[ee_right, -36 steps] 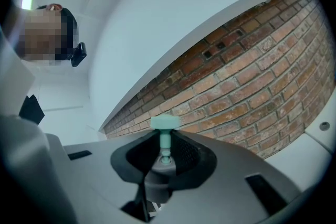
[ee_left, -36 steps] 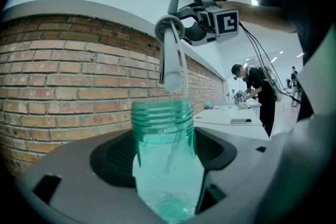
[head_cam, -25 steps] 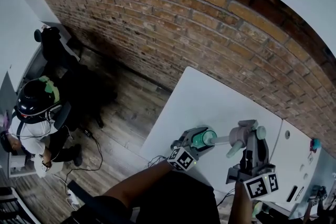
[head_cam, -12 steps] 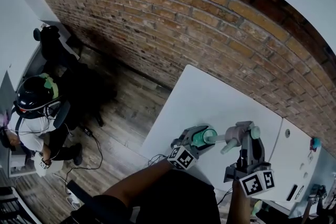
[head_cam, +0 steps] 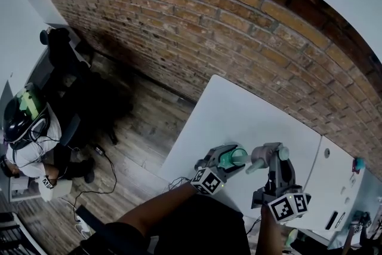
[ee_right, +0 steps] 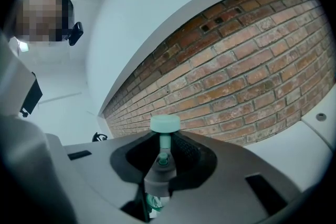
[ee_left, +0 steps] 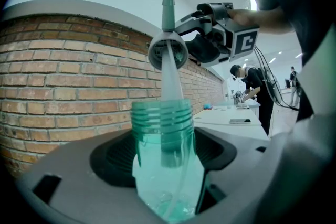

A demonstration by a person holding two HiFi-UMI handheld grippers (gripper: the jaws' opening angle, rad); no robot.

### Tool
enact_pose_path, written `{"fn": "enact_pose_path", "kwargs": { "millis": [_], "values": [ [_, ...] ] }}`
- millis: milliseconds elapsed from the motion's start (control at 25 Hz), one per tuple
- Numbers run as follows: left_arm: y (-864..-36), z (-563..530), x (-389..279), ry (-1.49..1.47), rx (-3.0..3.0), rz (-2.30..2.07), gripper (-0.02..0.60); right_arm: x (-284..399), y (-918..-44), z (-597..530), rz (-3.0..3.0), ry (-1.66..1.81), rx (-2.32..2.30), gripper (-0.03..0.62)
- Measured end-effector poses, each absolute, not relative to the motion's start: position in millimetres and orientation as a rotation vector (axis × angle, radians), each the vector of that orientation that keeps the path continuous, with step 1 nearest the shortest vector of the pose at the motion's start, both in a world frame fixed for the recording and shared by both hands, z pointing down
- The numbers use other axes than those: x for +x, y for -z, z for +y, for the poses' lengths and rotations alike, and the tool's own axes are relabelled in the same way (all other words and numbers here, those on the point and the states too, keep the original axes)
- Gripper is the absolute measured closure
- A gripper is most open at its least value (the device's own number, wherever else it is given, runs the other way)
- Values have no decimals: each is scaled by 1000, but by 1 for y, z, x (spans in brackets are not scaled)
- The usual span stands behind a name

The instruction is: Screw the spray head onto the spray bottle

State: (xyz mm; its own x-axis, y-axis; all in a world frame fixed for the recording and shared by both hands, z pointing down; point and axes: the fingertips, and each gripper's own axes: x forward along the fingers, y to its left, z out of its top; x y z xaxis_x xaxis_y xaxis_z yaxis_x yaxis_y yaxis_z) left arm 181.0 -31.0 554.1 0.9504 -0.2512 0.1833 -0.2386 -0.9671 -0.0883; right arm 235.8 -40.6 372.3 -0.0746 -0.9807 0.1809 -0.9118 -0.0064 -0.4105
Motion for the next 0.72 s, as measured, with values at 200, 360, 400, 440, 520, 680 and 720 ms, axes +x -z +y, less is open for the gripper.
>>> {"fn": "enact_pose_path", "kwargs": {
  "millis": [200, 360, 400, 440, 520, 680, 720],
  "values": [
    [-565, -28, 181, 315, -3016, 349, 259, 231, -379, -45, 2107, 661, -2015, 528],
    [-561, -29, 182, 305, -3027, 357, 259, 227, -384, -47, 2125, 673, -2014, 528],
    [-560, -30, 181, 303, -3028, 357, 259, 226, -385, -48, 2128, 675, -2014, 528],
    [-561, -30, 181, 302, -3026, 354, 259, 225, -387, -49, 2132, 677, -2012, 528],
    [-564, -29, 182, 301, -3017, 342, 259, 223, -390, -49, 2138, 683, -2009, 528],
    [-556, -27, 180, 284, -3034, 350, 259, 218, -395, -50, 2149, 701, -2006, 528],
    [-558, -27, 180, 284, -3031, 351, 259, 217, -396, -51, 2152, 703, -2004, 528]
  ]
}}
